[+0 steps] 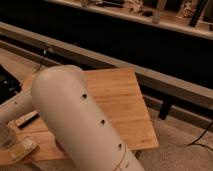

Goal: Place the white sponge in the ceramic bowl

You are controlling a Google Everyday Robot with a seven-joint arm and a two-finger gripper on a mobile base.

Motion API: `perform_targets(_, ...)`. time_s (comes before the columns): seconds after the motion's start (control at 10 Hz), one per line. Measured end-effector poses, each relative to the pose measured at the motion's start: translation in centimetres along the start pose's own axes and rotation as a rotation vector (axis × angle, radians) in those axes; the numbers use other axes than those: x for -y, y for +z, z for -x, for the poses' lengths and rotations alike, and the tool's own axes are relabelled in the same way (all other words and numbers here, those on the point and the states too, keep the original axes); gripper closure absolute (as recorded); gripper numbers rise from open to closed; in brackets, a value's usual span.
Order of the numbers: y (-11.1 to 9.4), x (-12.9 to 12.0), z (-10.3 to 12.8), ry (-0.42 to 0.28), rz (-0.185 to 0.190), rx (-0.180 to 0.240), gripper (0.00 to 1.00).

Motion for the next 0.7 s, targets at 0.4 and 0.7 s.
perform_targets(0.4,-2.8,0.5,0.0,0.007,-0.022,-0.048,1.0)
perform_targets(0.7,-6.6,-0.2,-0.8,0.042,-0.027,-0.121,1.0)
